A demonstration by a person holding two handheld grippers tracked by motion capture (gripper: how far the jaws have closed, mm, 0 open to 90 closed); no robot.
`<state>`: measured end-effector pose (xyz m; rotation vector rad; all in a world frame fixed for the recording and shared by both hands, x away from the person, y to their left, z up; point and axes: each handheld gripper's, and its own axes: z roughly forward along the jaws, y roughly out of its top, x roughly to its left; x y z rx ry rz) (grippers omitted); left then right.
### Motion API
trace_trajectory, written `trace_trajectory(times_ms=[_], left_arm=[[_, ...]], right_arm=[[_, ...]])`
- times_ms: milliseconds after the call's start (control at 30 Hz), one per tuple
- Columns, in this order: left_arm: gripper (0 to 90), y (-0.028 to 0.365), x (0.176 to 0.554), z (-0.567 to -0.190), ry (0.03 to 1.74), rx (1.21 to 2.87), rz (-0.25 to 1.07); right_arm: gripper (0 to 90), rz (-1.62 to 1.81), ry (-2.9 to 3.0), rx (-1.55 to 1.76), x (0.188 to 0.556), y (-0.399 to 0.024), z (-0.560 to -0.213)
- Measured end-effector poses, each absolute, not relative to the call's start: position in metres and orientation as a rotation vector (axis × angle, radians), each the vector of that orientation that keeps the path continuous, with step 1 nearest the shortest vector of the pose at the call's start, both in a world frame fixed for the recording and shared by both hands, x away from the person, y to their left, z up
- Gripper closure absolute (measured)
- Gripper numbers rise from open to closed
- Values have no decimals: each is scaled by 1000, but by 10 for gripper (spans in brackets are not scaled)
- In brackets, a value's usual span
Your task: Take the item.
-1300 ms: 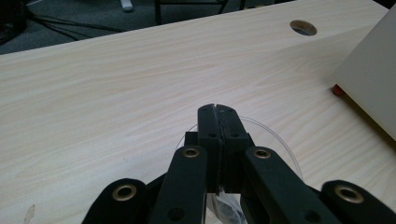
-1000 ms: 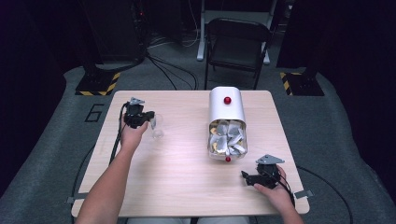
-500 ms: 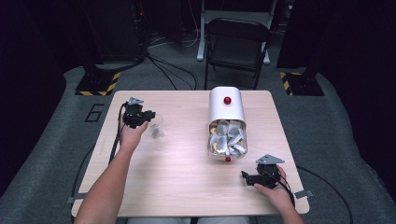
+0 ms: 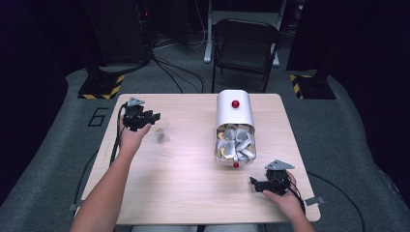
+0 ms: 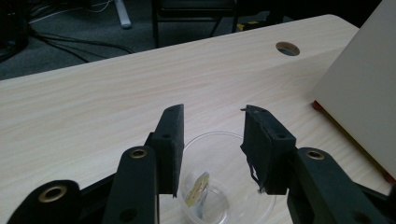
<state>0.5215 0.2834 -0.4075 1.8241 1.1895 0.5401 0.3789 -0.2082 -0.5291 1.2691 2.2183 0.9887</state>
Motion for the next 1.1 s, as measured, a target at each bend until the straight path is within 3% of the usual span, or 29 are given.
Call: trace_trajectory(times_ms=[1100], left_arm=[[486, 288, 474, -378, 1035, 1900, 472]], right_arm=[[124, 990, 2217, 1272, 379, -208, -529]])
